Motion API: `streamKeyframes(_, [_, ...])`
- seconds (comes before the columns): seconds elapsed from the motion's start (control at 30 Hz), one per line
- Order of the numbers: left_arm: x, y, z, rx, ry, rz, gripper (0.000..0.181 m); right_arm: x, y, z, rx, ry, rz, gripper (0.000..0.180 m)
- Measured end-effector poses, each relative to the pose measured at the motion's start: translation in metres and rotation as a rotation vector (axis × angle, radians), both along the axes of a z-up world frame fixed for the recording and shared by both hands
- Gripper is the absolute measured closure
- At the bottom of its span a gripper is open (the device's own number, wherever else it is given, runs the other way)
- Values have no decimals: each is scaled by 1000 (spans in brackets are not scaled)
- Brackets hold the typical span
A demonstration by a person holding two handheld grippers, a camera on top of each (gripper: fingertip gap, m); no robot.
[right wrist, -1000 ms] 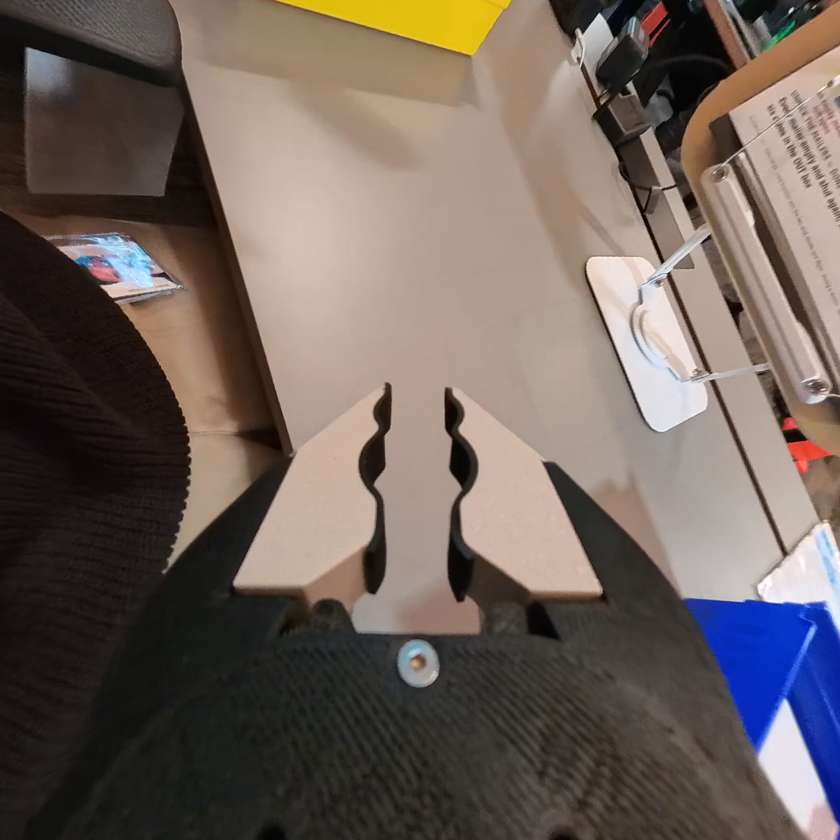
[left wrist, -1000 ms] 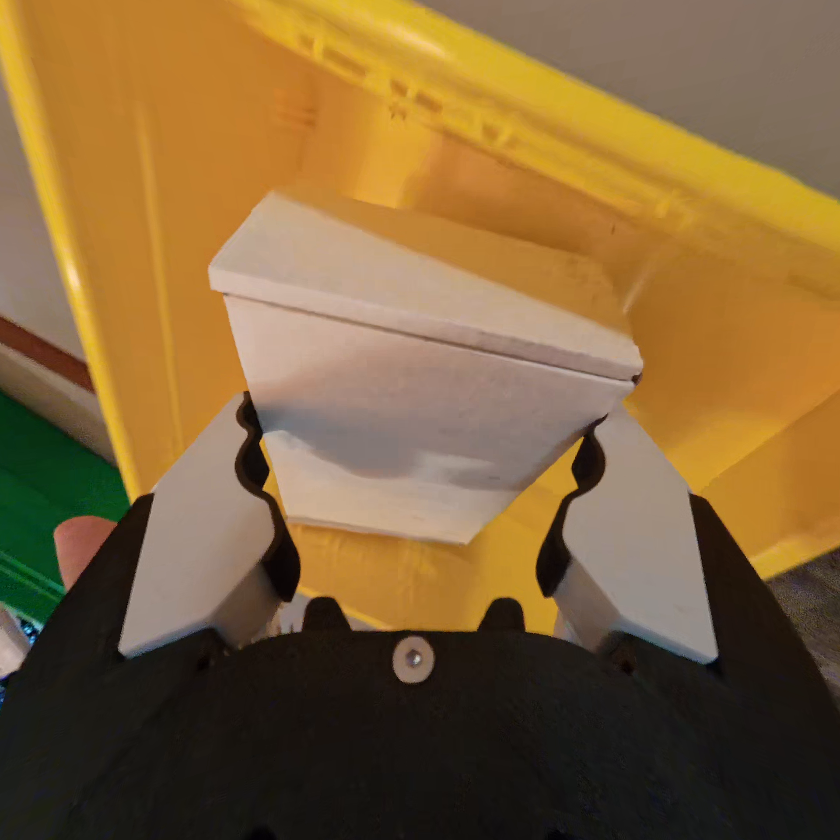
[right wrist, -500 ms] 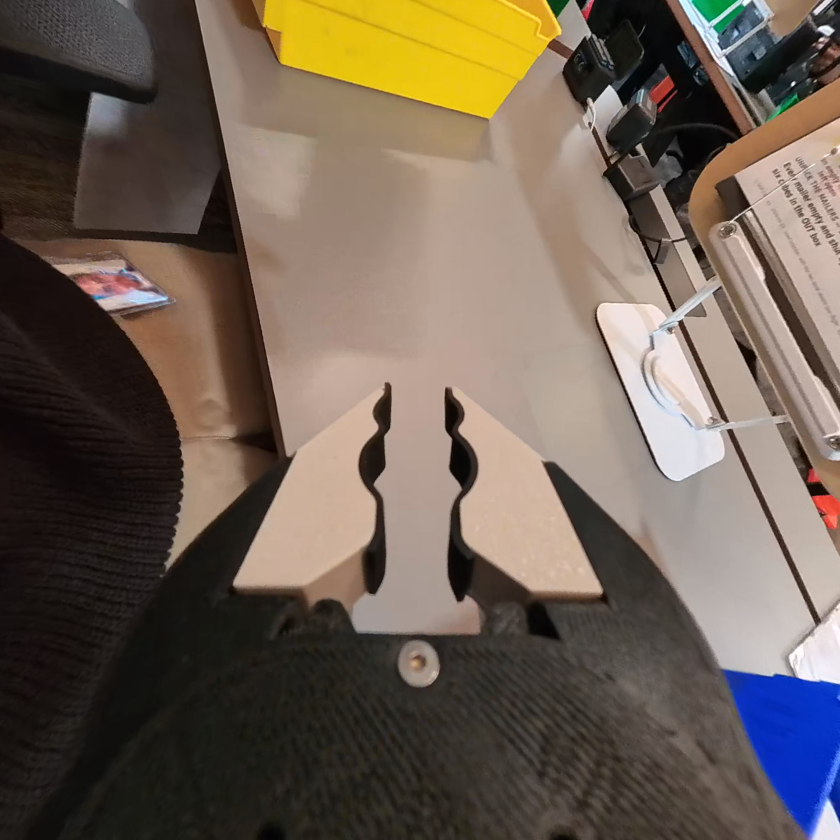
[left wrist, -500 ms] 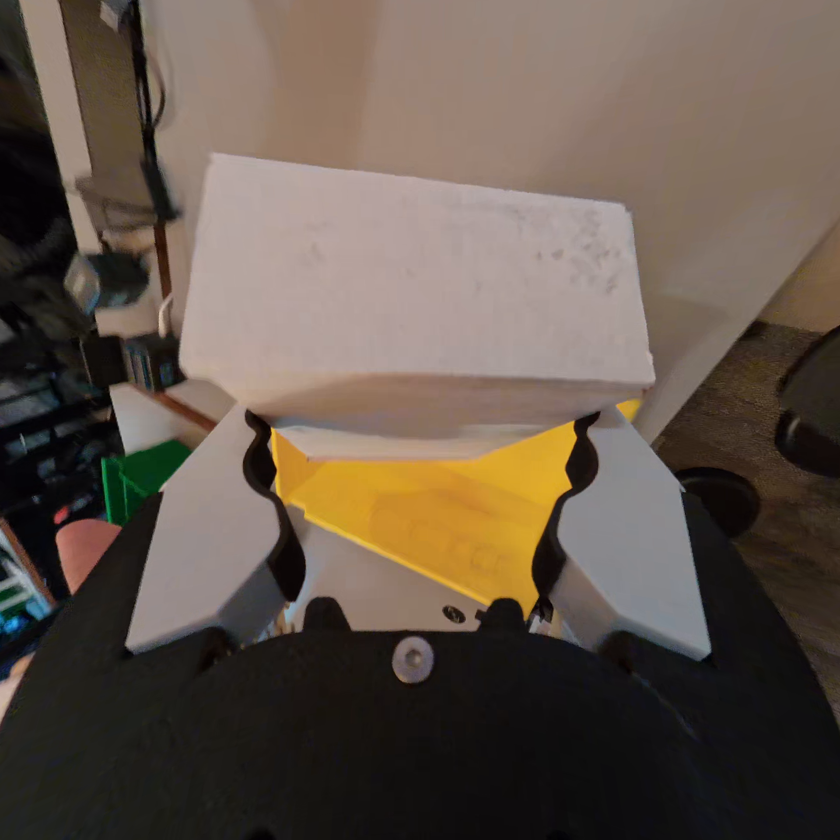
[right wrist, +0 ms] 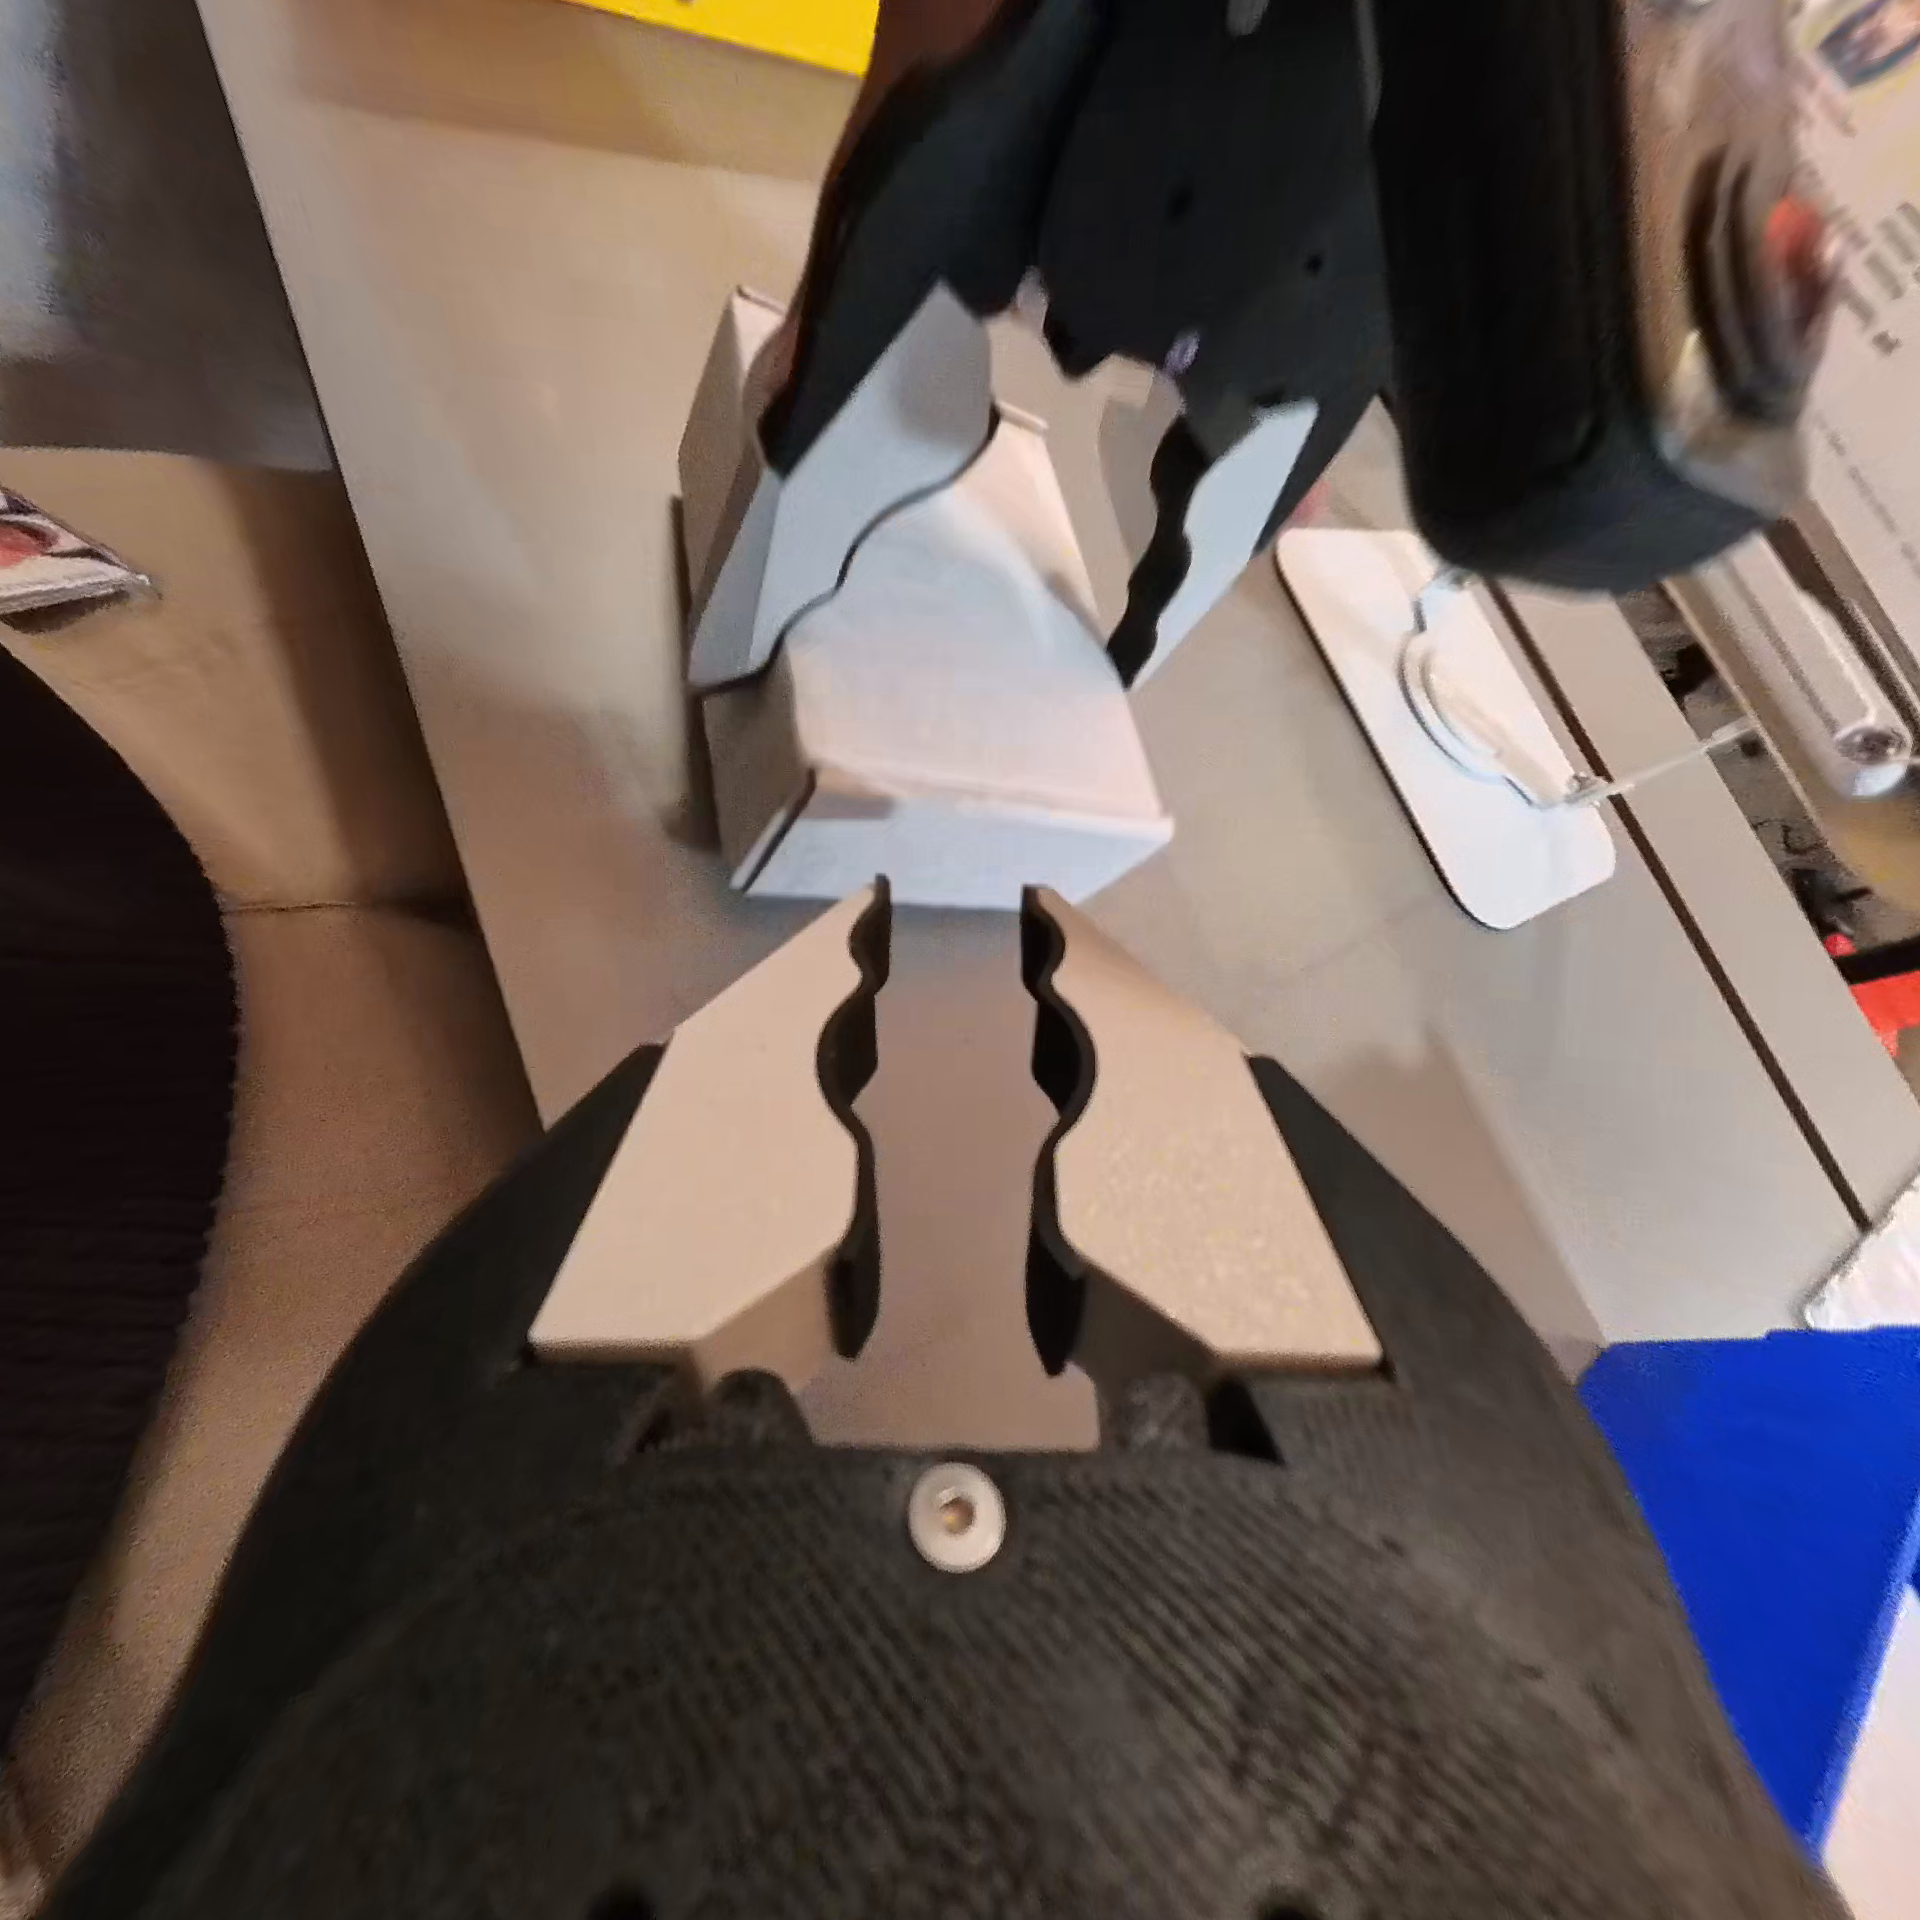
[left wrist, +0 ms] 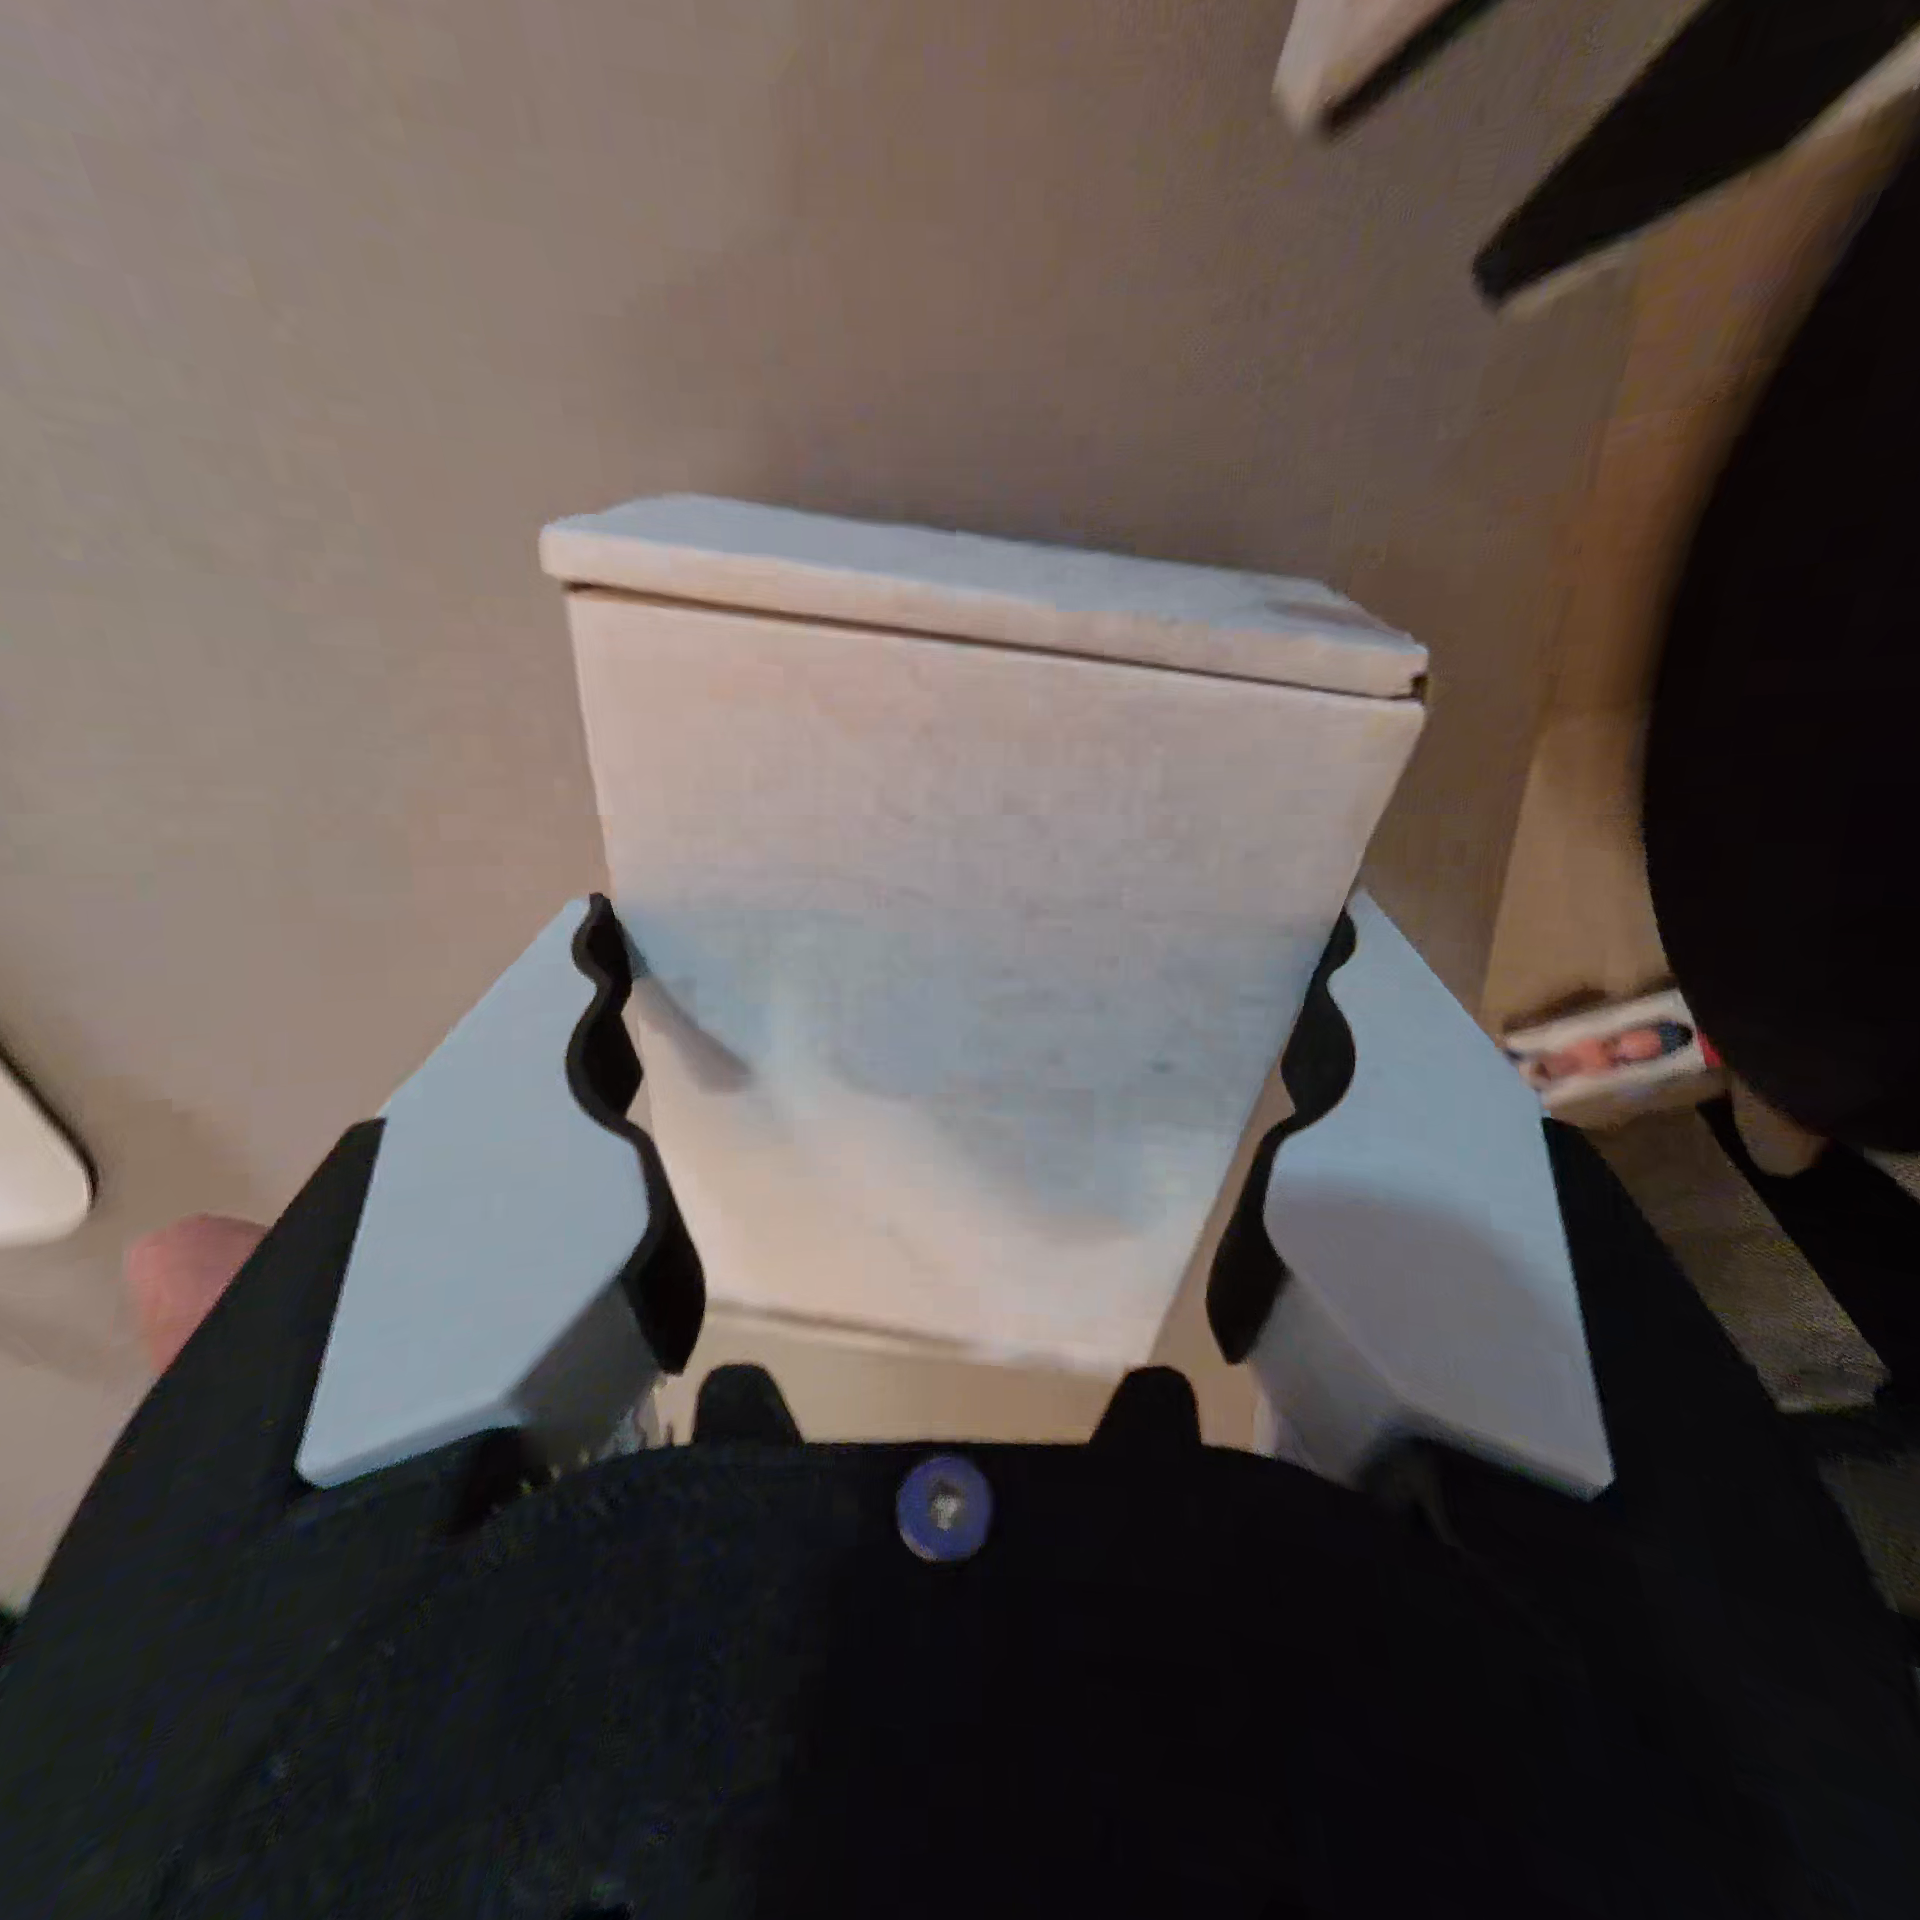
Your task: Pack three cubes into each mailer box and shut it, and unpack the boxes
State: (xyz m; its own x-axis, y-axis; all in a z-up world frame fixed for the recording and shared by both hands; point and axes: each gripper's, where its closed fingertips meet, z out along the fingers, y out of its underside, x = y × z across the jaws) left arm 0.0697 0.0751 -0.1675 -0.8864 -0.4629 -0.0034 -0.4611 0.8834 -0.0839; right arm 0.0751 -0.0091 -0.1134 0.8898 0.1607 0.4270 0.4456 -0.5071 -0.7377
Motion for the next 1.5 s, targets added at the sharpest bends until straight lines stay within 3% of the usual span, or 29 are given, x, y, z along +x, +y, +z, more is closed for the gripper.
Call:
streamKeyframes(0.2, [30,-41,-5,-129,-35,43,52,-20,-3,-6,38,206,83,110])
streamKeyframes(0.33, [27,-36,-2,-109,-95,50,56,-12,-4,-7,48,169,30,93])
streamKeyframes(0.6, [15,0,17,-240,-452,223,61,-13,-3,-25,13,135,-31,86])
streamKeyframes(0.73, [7,9,15,-428,-575,359,65,-14,3,-39,-5,156,-58,84])
streamKeyframes(0.83, [6,5,12,-503,-634,342,69,-11,10,-37,14,153,-84,84])
streamKeyframes(1.17, [-3,-7,13,-510,-585,313,77,13,4,-47,6,212,-144,85])
streamKeyframes(1.27, [-20,-25,21,-507,-582,237,99,20,-3,-48,-2,230,-171,87])
streamKeyframes(1.33, [-25,-31,29,-518,-627,210,84,23,-6,-43,14,235,-169,91])
streamKeyframes(1.5, [-2,0,16,-483,-714,308,49,26,-8,-40,27,252,-154,95])
